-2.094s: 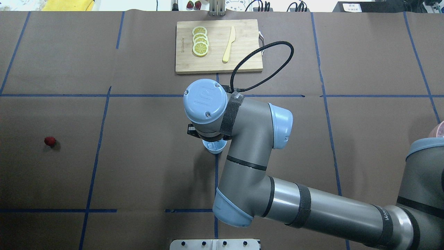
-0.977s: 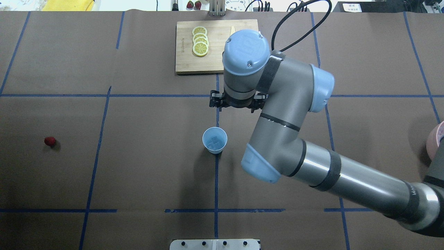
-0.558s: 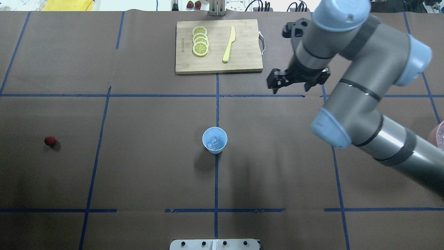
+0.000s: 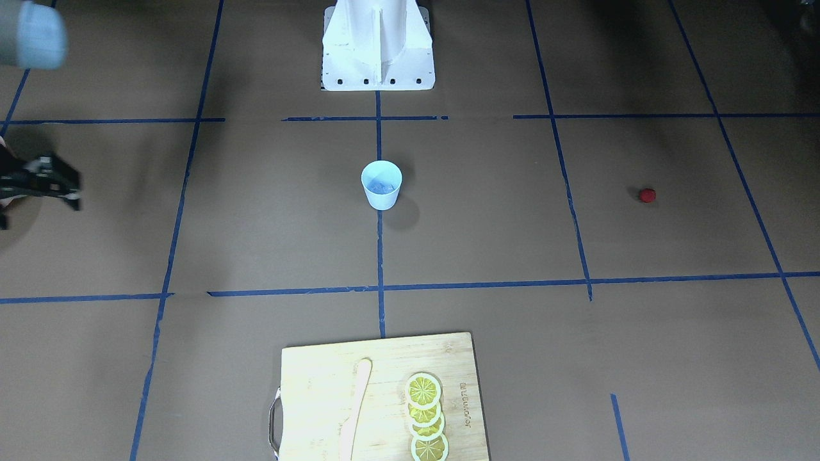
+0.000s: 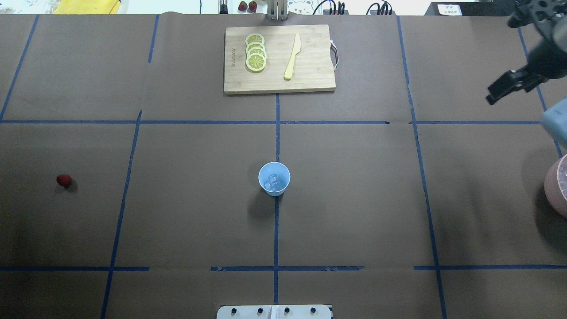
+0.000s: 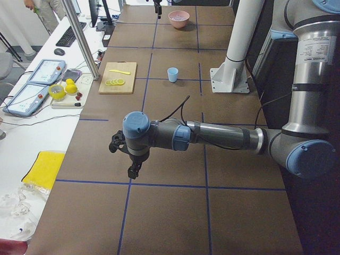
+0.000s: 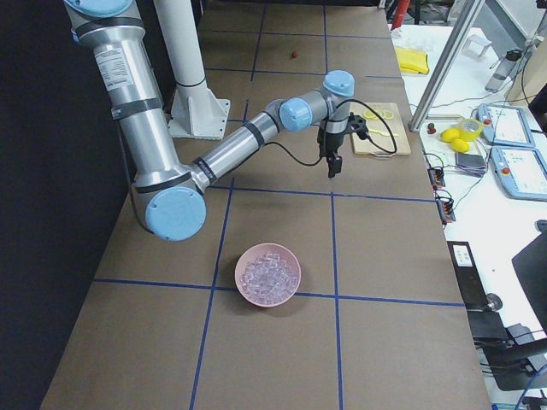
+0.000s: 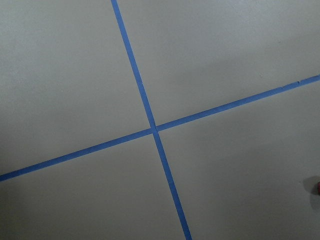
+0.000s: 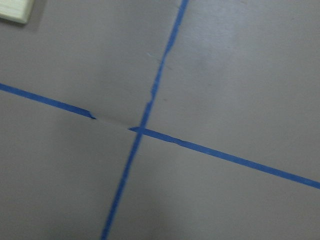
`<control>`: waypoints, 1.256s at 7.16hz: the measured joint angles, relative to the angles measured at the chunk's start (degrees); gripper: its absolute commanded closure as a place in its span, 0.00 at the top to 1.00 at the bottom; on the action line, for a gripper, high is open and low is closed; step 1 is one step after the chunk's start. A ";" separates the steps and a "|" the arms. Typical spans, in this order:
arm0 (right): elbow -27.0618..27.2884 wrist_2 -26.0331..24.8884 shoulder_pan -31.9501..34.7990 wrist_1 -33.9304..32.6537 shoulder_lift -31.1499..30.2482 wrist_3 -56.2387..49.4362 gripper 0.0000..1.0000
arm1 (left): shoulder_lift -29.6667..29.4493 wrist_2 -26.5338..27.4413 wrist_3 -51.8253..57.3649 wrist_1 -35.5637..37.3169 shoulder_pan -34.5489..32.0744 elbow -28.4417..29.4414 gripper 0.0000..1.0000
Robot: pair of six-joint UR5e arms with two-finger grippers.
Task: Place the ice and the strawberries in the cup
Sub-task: 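Move the right gripper back toward the pink bowl, then lower the left gripper onto the red strawberry and grasp it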
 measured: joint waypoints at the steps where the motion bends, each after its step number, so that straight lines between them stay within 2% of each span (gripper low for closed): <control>1: -0.23 1.56 5.12 -0.05 -4.34 -8.75 0.99 | -0.04 -0.04 0.02 -0.10 0.00 -0.01 1.00; 3: -0.71 2.53 12.87 0.26 -13.01 -19.07 0.99 | 0.23 -0.02 -0.17 -2.62 0.07 -0.35 1.00; 6: -0.74 2.35 21.22 0.66 -23.93 -20.82 0.99 | 0.01 -0.02 -3.94 -5.09 4.29 -1.42 1.00; 9: -0.41 2.48 24.04 1.05 -26.64 -20.36 0.99 | 0.16 2.10 -26.20 -5.29 12.97 -10.67 1.00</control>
